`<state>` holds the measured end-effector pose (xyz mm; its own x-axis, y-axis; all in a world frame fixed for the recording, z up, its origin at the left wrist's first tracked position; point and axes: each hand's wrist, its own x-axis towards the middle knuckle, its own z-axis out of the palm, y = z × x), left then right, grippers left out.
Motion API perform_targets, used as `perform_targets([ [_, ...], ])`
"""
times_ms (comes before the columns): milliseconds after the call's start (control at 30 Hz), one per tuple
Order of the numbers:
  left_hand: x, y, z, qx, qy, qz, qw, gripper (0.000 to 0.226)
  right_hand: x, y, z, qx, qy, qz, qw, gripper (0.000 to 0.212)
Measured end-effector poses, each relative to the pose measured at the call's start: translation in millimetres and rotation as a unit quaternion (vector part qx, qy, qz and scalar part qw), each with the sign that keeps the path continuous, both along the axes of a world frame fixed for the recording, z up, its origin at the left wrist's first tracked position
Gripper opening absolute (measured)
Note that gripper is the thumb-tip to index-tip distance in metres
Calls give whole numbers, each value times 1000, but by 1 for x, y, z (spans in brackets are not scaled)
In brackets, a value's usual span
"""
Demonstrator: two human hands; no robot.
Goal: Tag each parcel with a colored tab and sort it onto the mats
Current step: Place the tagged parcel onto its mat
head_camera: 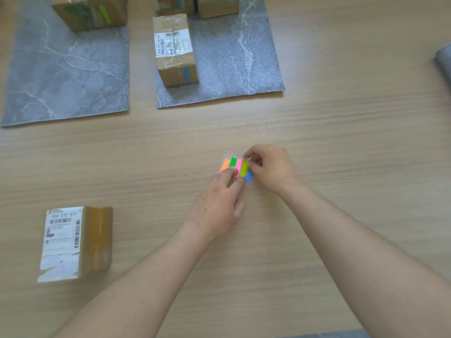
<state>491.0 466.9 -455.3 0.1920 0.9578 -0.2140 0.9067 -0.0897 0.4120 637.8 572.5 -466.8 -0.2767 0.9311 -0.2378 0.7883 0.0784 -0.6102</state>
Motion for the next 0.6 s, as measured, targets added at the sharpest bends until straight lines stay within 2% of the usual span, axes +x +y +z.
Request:
perform_targets([
  [33,1,-1,-1,-1,0,5,1000,59,1,0,-1,24,31,-90,995,26],
  [67,3,-1,-1,0,1,9,1000,59,4,1,0,49,83,-216,972,25],
  [133,6,-2,-1,-10,0,16,1000,61,9,-1,10,65,208,-445,869,22],
  [167,6,-1,0,-11,-5,19,1000,60,9,-5,16,63,258,-487,832,21],
  [200,6,2,0,-2,-19,20,1000,59,6,-10,22,68,284,-478,828,21],
  [267,1,8,6,19,-78,32,996,50,-5,-26,32,74,324,-404,853,25],
  [333,-7,13,15,51,-153,99,982,35,-18,-41,41,67,346,-348,869,30],
  [367,-12,14,23,58,-206,175,961,27,-24,-46,43,71,346,-329,876,31],
  [400,-17,14,34,31,-277,274,921,19,-31,-50,47,73,343,-312,883,30],
  [467,-30,13,54,-76,-427,418,798,13,-44,-58,53,77,347,-270,895,28],
  [500,-39,11,63,-114,-477,446,749,15,-50,-63,55,81,348,-243,902,29],
  [533,-48,8,71,-138,-508,455,719,17,-57,-69,58,88,343,-213,911,29],
  [600,-66,-1,83,-165,-552,453,681,21,-72,-83,62,99,326,-160,926,27],
])
